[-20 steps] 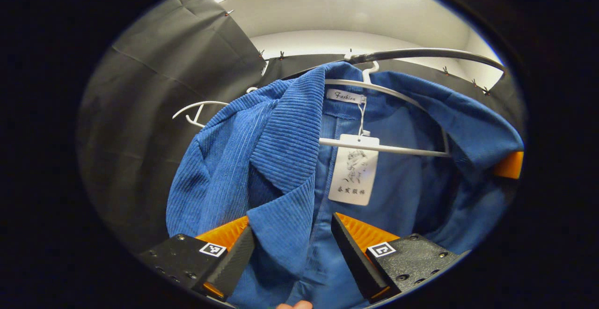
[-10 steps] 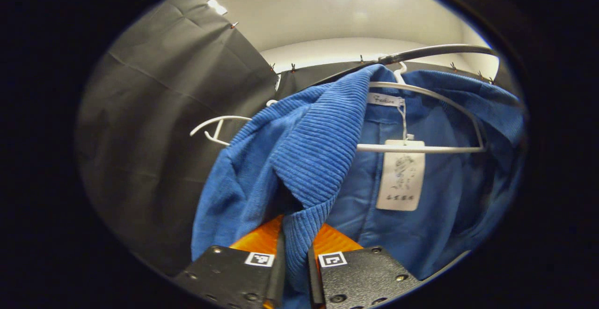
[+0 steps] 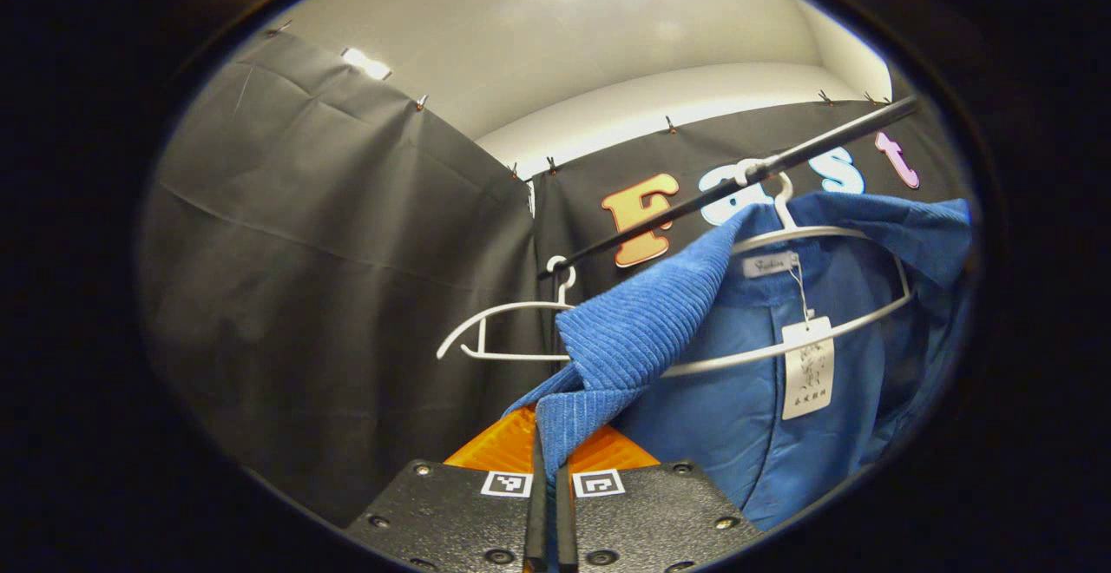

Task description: Grasp the clothes on the hanger with both hands and then place them into the laundry hamper below.

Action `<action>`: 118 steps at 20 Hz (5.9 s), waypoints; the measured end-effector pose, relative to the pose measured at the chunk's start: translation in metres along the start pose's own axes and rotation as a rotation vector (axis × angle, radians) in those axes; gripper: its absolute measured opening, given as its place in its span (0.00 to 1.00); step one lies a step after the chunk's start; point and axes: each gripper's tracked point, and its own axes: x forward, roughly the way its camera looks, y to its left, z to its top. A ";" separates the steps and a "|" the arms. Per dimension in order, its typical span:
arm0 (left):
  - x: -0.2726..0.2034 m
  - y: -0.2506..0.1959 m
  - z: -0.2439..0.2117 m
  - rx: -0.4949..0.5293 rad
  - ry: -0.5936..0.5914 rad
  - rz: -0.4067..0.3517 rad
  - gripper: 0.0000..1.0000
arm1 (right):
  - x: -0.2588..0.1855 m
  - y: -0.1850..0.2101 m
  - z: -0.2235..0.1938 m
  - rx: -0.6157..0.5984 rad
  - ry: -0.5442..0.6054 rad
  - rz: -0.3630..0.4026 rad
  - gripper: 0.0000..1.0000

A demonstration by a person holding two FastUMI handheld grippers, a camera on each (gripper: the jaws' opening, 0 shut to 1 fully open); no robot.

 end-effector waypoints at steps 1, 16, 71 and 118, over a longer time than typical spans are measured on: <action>0.004 0.008 0.011 0.008 -0.014 0.006 0.07 | 0.002 -0.005 0.004 -0.008 -0.011 -0.010 0.10; 0.125 0.036 0.054 -0.123 -0.078 -0.299 0.05 | 0.014 -0.028 0.012 -0.021 -0.047 -0.079 0.10; -0.070 -0.184 -0.123 -0.211 0.329 -0.629 0.06 | 0.015 -0.009 -0.130 0.011 0.286 -0.060 0.10; -0.250 -0.158 -0.342 -0.266 1.098 -0.536 0.96 | -0.151 0.048 -0.438 0.149 1.107 -0.059 0.98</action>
